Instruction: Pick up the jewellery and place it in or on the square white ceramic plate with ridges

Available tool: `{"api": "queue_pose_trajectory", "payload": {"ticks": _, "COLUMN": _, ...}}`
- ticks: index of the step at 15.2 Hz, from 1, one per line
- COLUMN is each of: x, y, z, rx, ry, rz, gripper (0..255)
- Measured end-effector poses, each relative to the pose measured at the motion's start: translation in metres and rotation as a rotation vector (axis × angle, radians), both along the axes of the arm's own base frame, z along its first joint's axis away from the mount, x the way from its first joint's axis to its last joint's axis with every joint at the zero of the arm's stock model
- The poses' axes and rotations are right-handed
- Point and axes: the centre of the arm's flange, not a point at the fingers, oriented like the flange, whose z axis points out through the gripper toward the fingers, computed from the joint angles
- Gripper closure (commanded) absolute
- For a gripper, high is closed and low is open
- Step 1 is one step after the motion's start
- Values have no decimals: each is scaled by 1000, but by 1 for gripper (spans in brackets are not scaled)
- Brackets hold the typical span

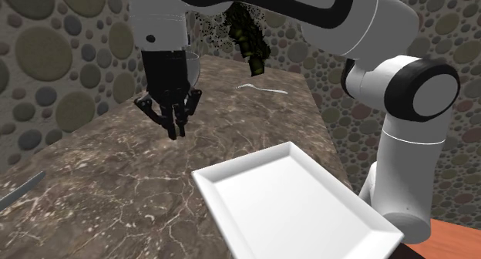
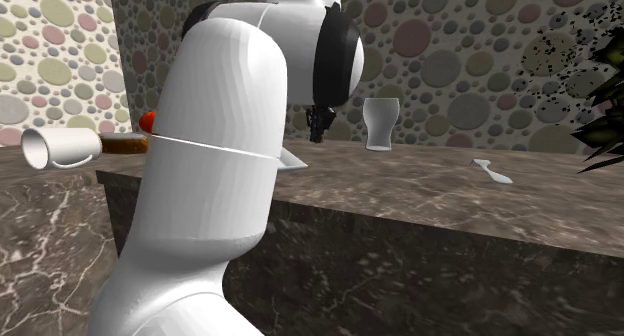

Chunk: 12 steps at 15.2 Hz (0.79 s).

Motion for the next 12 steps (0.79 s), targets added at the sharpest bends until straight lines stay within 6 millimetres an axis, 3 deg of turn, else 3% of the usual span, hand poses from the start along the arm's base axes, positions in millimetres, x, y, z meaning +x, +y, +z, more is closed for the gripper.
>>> {"api": "queue_pose_trajectory", "payload": {"ticks": 12, "x": 0, "y": -1, "z": 63, "rx": 0, "ry": 0, "rz": 1, "gripper": 255}}
